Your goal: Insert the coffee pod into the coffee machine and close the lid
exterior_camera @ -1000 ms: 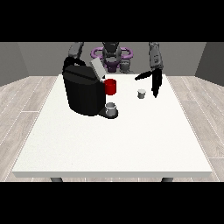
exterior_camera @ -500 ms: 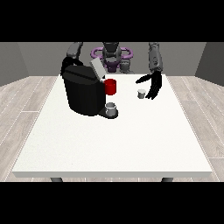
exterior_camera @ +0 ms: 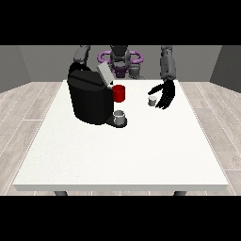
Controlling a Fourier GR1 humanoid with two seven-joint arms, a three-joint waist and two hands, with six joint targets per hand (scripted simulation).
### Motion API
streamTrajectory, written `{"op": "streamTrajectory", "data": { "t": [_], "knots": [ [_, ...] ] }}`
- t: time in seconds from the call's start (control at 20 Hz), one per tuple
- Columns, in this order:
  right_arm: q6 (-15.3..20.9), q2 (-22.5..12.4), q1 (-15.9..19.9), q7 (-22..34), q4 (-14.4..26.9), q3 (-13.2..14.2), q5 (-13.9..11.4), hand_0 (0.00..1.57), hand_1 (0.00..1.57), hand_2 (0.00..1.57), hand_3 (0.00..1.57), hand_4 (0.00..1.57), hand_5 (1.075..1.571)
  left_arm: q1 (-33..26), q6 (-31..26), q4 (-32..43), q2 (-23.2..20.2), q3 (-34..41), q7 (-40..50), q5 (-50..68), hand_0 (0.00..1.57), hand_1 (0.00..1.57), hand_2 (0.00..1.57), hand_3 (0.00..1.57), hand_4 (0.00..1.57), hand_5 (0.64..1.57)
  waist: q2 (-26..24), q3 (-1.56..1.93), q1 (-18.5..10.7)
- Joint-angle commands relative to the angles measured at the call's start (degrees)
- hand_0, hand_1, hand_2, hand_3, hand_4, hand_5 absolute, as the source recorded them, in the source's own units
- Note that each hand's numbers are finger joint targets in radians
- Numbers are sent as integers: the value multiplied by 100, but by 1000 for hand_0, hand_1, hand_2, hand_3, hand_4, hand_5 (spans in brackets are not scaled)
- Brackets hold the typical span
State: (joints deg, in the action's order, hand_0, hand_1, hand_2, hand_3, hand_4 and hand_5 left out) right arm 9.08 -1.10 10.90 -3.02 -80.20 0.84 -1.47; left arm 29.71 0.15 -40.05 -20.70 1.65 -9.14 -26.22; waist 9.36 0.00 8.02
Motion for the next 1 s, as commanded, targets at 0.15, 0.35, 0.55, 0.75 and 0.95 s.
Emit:
{"op": "streamTrajectory", "data": {
  "t": [0.15,0.35,0.55,0.75,0.95],
  "knots": [
    [230,104,-11,-89,0,-283,26,0,0,0,0,513,1571,379,762,348,153,10,-165,-447,719,719,864,649,229,1571,144,-2,120],
    [78,-43,376,272,-107,69,120,0,0,0,0,514,1571,584,933,623,115,160,-246,-509,824,824,972,737,389,1571,194,-2,156],
    [-20,75,38,-173,101,33,185,0,0,0,0,487,1571,551,1184,621,85,-58,-197,-884,987,987,1095,867,286,1571,133,-1,200],
    [-148,-130,299,-72,227,306,389,0,0,0,0,398,1571,628,937,793,-86,-117,-189,-1055,1028,1028,1112,890,287,1571,207,0,87],
    [-96,32,-180,-115,15,4,214,0,0,0,0,429,1571,467,955,874,-106,-35,-829,-1015,1266,1266,1399,1363,507,1571,-3,-2,136]
  ]
}}
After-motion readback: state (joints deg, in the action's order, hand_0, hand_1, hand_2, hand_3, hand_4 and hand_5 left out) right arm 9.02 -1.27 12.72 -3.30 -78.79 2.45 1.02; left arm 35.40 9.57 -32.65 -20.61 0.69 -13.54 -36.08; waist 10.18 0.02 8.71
